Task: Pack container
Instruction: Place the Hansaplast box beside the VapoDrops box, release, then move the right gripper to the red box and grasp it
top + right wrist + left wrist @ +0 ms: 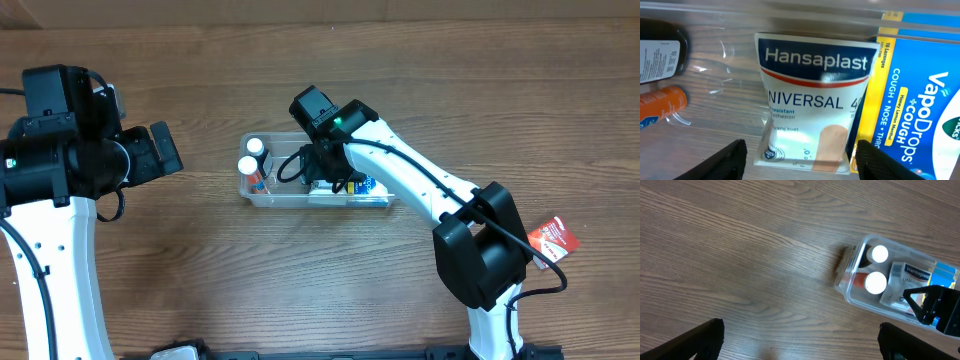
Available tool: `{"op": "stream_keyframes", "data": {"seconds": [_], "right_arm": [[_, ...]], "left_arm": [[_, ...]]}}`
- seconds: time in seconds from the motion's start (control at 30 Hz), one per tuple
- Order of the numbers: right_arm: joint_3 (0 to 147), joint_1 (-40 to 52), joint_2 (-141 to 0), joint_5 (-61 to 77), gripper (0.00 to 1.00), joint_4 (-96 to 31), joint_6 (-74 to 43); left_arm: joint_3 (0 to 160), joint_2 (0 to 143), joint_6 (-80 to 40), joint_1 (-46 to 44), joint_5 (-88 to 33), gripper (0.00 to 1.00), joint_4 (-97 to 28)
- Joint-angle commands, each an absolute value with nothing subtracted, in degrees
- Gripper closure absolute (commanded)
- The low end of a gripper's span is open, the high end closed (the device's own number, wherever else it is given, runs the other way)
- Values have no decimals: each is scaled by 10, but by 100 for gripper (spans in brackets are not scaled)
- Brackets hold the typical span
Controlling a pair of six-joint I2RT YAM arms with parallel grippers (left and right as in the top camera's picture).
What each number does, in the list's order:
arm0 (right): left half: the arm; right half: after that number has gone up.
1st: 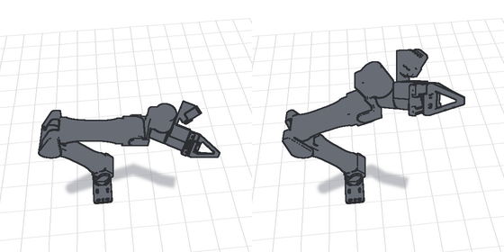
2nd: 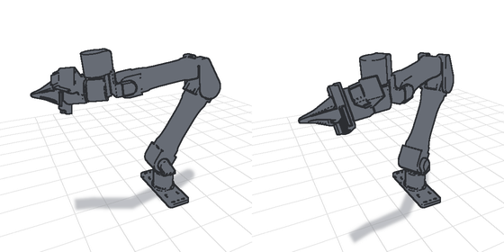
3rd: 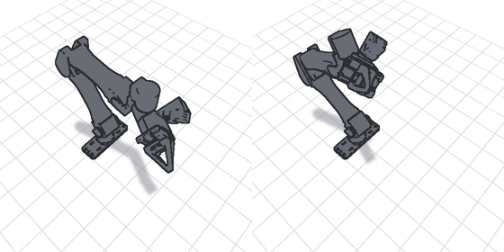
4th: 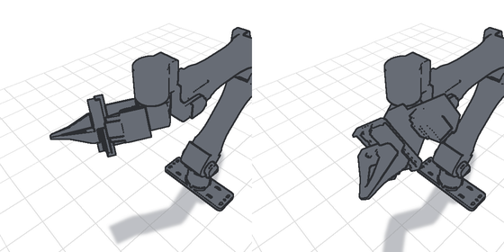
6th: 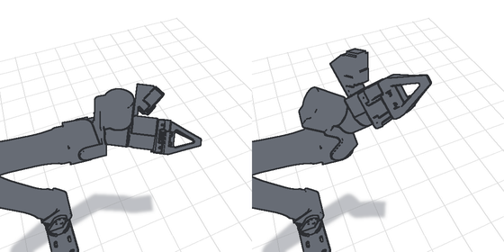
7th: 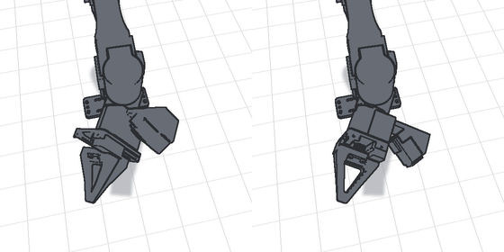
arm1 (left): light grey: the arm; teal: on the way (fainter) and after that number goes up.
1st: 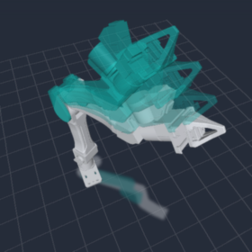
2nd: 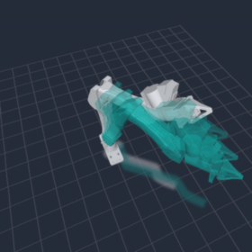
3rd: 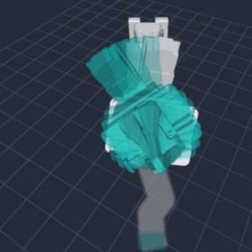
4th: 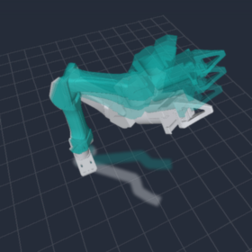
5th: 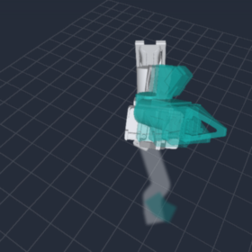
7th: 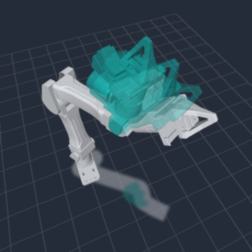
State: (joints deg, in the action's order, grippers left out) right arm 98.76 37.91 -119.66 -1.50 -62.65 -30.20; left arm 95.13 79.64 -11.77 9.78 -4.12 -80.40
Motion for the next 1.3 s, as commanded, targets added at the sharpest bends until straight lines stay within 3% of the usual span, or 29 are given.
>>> {"op": "stream_keyframes", "data": {"seconds": [0.0, 0.13, 0.4, 0.63, 0.9, 1.0, 1.1, 1.2, 1.27], "right_arm": [[986, 378, -1197, -19, 53, -626, -302], [986, 378, -1197, -18, 95, -626, -302], [982, 379, -1197, -18, 96, -623, -302], [871, 379, -1197, -14, 96, -542, -302], [976, 377, -1166, -62, 96, -616, -284], [1075, 373, -1120, -116, 88, -683, -285], [1160, 342, -1060, -120, 46, -720, -286], [1179, 256, -998, -120, 30, -765, -334], [1178, 170, -975, -120, 4, -823, -373]], "left_arm": [[949, 794, -107, 97, -45, 0, -806], [949, 794, -102, 97, -45, 0, -808], [949, 794, -103, 97, -45, 0, -808], [949, 794, -103, 97, -45, 0, -808], [949, 794, -102, 97, -45, 0, -808], [949, 794, -102, 97, -45, 0, -808], [949, 794, -102, 97, -45, 0, -808], [949, 794, -102, 97, -45, 0, -808], [949, 794, -102, 97, -45, 0, -808]]}}
